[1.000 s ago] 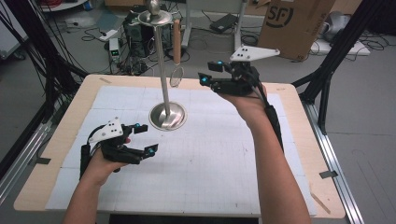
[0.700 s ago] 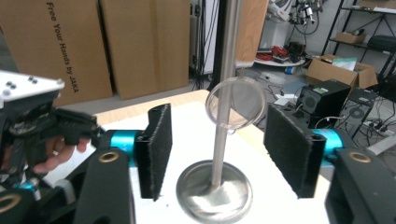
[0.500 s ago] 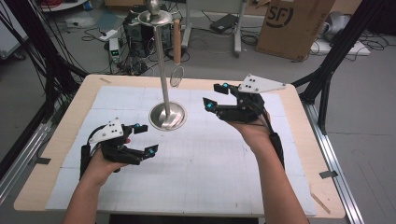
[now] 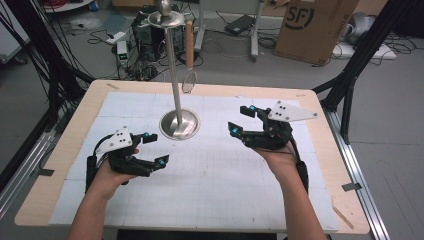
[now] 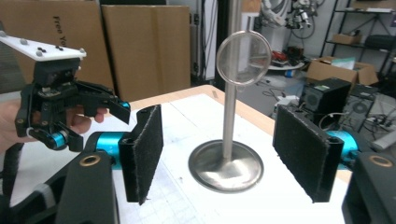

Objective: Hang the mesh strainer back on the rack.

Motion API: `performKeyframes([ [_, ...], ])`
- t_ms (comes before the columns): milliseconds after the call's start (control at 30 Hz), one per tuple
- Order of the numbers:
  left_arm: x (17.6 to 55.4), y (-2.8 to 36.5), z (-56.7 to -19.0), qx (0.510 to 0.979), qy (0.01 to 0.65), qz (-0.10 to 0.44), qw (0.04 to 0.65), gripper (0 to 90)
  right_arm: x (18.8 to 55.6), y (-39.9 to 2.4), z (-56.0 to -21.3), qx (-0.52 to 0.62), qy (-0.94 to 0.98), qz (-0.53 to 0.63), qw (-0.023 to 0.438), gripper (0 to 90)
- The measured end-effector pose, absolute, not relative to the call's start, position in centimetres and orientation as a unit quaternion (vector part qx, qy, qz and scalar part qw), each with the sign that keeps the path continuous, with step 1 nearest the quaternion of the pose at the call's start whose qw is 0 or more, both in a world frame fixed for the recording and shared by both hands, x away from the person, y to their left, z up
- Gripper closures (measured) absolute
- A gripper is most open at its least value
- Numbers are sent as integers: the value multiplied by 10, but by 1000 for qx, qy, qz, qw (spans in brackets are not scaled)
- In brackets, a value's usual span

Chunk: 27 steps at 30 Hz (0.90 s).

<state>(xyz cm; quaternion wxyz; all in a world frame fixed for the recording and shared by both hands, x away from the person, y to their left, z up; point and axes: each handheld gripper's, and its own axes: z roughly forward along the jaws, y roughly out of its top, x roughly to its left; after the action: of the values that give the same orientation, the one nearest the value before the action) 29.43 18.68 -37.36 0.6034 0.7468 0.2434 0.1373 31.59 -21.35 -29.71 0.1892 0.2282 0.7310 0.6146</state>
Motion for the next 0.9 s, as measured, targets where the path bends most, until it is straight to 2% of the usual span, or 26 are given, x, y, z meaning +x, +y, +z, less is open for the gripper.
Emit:
performKeyframes([
  [167,294,185,-374,747,240,136,605,157,302,-223,-314,234,726,613,207,310],
  [900,291,182,-381,751,238,138,601,154,291,-245,-362,267,716,615,194,270],
])
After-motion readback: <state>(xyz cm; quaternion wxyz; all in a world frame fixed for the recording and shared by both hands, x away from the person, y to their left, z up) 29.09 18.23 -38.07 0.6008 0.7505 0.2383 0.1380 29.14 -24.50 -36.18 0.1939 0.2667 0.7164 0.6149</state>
